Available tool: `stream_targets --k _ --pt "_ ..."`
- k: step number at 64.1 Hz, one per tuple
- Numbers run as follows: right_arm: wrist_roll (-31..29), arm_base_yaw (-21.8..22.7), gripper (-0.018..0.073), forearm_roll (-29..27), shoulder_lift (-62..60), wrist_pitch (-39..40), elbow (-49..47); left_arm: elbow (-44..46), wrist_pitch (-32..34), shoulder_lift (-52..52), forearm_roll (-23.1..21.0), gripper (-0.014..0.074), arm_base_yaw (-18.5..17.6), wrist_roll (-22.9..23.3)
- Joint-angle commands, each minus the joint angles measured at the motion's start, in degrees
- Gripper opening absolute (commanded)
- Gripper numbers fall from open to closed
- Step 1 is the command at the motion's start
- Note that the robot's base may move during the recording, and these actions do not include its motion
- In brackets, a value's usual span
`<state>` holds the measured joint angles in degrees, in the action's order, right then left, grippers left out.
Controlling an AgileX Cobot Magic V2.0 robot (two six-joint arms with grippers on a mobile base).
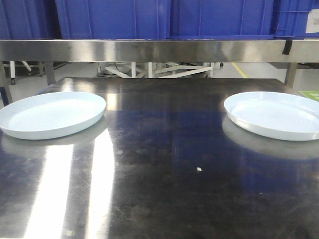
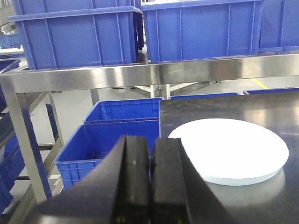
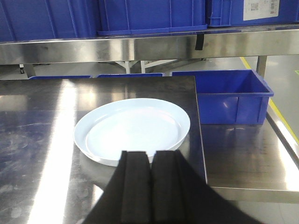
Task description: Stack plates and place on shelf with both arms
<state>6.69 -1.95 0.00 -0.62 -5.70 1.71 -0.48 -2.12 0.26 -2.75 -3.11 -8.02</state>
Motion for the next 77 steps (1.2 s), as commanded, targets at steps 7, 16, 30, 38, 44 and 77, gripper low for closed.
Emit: stream_targets --k 7,16,30,38,44,77 --pt "-0.2 0.4 0.0057 0.8 -1.1 4.7 0.0 -0.2 4.7 1.1 0.0 0.0083 -0.4 0.1" --pt "-0.2 0.4 0.0057 0.8 -1.1 4.7 0.0 -0.2 5.1 1.1 0.1 0.0083 -0.4 0.1" --pt "-0.2 0.4 0.0057 0.8 -1.1 4.7 0.0 0.5 5.7 1.0 -1.0 0.0083 -0.4 0.4" --pt "-0.2 0.4 0.0057 0.8 -1.1 4.7 0.0 2.6 4.5 1.0 -5.2 0.0083 -0.4 0.4" --pt "-0.2 0.4 0.0057 0.8 -1.1 4.7 0.0 5.8 1.3 0.3 -5.2 0.0083 -0.4 0.4" --pt "-0.2 0.4 0.0057 0.8 -1.1 4.7 0.0 21.5 -1.4 -24.2 -5.4 0.0083 -0.4 0.4"
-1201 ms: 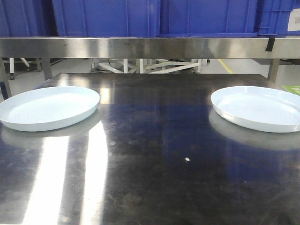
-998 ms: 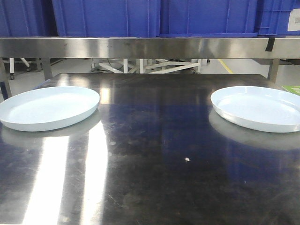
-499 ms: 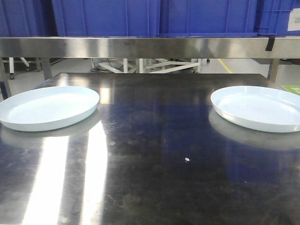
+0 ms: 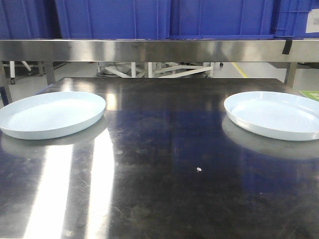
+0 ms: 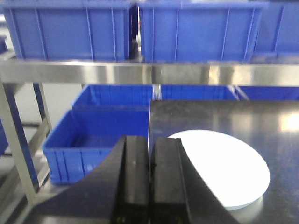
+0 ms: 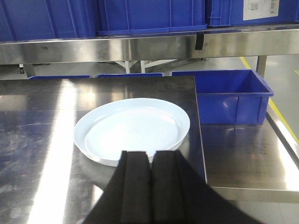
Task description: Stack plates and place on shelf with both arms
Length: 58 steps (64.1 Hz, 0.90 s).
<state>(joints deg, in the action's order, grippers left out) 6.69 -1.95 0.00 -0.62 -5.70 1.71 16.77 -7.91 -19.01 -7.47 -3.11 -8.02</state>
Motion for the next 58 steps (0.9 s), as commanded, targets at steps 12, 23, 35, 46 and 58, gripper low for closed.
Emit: stream_targets --k 12,23,35,46,58 --pt "-0.2 0.4 0.0057 0.8 -1.1 4.7 0.0 11.4 2.6 -17.5 -0.7 0.0083 -0.4 0.4" --pt "-0.2 0.4 0.0057 0.8 -1.1 4.7 0.0 19.4 -6.0 -29.1 -2.7 0.0083 -0.4 0.4" --pt "-0.2 0.4 0.0057 0.8 -1.1 4.7 0.0 28.0 -14.5 -41.6 -11.0 0.0083 -0.4 0.4" --pt "-0.2 0.4 0.0057 0.8 -1.1 4.7 0.0 37.7 -25.6 -53.6 -12.3 0.0083 -0.1 0.4" --pt "-0.2 0.4 0.0057 0.8 -1.1 4.7 0.0 49.2 -39.6 -67.1 -16.5 0.0083 4.3 0.4"
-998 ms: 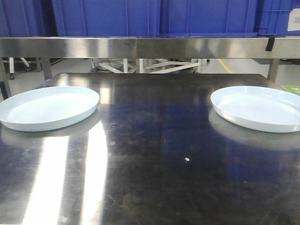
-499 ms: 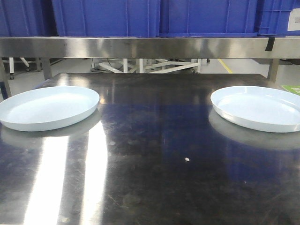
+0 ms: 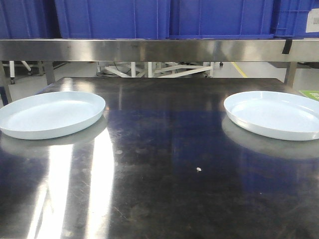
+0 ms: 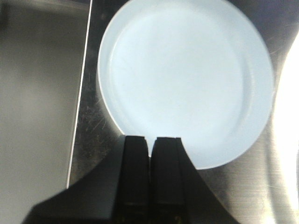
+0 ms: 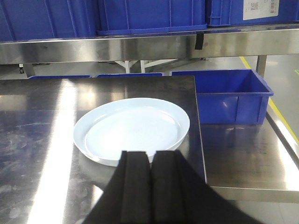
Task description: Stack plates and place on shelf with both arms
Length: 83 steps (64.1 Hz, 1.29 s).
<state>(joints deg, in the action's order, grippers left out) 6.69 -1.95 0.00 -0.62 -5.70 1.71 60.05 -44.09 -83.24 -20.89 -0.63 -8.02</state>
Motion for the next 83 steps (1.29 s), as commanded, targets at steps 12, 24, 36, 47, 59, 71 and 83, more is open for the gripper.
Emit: stream_targets --k 12,24,36,47,59,71,83 --pt "-0.2 0.4 0.0057 0.8 -1.1 4.7 0.0 14.6 -7.5 -11.0 -3.1 0.0092 5.1 0.4" --pt "-0.2 0.4 0.0057 0.8 -1.1 4.7 0.0 21.8 -8.5 -17.3 -3.1 0.0245 5.1 0.4" --pt "-0.2 0.4 0.0057 0.8 -1.1 4.7 0.0 28.8 -13.3 -23.2 -3.1 0.0342 5.1 0.4" --pt "-0.2 0.4 0.0057 0.8 -1.1 4.7 0.0 29.6 -14.3 -26.1 -1.5 0.0342 5.0 0.4" --pt "-0.2 0.4 0.0057 0.8 -1.1 4.7 0.0 29.6 -15.1 -27.5 1.5 0.0342 4.1 0.4" --pt "-0.2 0.4 0.0057 0.8 -1.1 4.7 0.0 29.6 -15.1 -28.8 1.6 0.0342 1.4 0.4" --pt "-0.2 0.4 0.0057 0.8 -1.1 4.7 0.0 29.6 -15.5 -29.0 1.6 0.0325 1.0 0.4"
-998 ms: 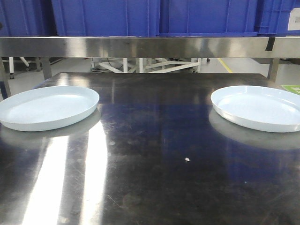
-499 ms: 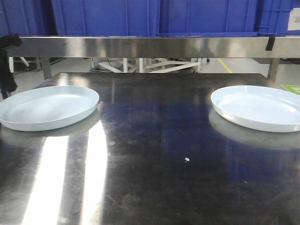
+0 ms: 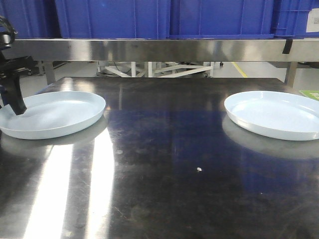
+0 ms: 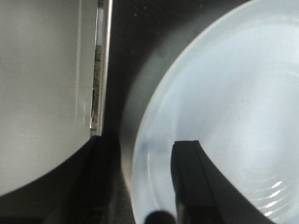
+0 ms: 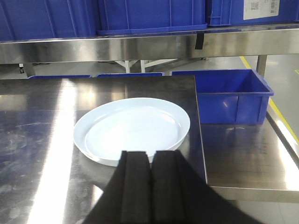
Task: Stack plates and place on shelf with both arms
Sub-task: 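Grasp the rim of the white plate with the left gripper and lift, then carry the plate toward the table center, set it down, release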
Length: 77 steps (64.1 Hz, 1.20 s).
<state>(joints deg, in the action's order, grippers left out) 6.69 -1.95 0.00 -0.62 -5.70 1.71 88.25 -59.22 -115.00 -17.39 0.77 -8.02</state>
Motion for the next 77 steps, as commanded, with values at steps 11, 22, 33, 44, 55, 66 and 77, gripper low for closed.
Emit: stream_targets --k 11,22,33,44,55,66,77 --pt "-0.2 0.4 0.0057 0.8 -1.1 4.7 0.0 1.4 -0.9 2.8 -1.9 0.0245 -0.4 0.4" --pt "-0.2 0.4 0.0057 0.8 -1.1 4.7 0.0 1.6 -1.6 2.8 -1.9 0.0109 -0.4 0.4" --pt "-0.2 0.4 0.0057 0.8 -1.1 4.7 0.0 1.7 -2.2 4.9 -2.9 0.0086 -0.4 0.4" --pt "-0.2 0.4 0.0057 0.8 -1.1 4.7 0.0 4.5 -5.5 5.9 -5.9 0.0085 -1.8 0.4" --pt "-0.2 0.4 0.0057 0.8 -1.1 4.7 0.0 9.0 -6.5 5.9 -9.6 0.0085 -7.3 0.4" --pt "-0.2 0.4 0.0057 0.8 -1.1 4.7 0.0 9.2 -3.8 5.0 -12.4 0.0085 -13.0 0.4" --pt "-0.2 0.4 0.0057 0.8 -1.1 4.7 0.0 9.2 -0.5 2.0 -12.9 0.0085 -18.0 0.4"
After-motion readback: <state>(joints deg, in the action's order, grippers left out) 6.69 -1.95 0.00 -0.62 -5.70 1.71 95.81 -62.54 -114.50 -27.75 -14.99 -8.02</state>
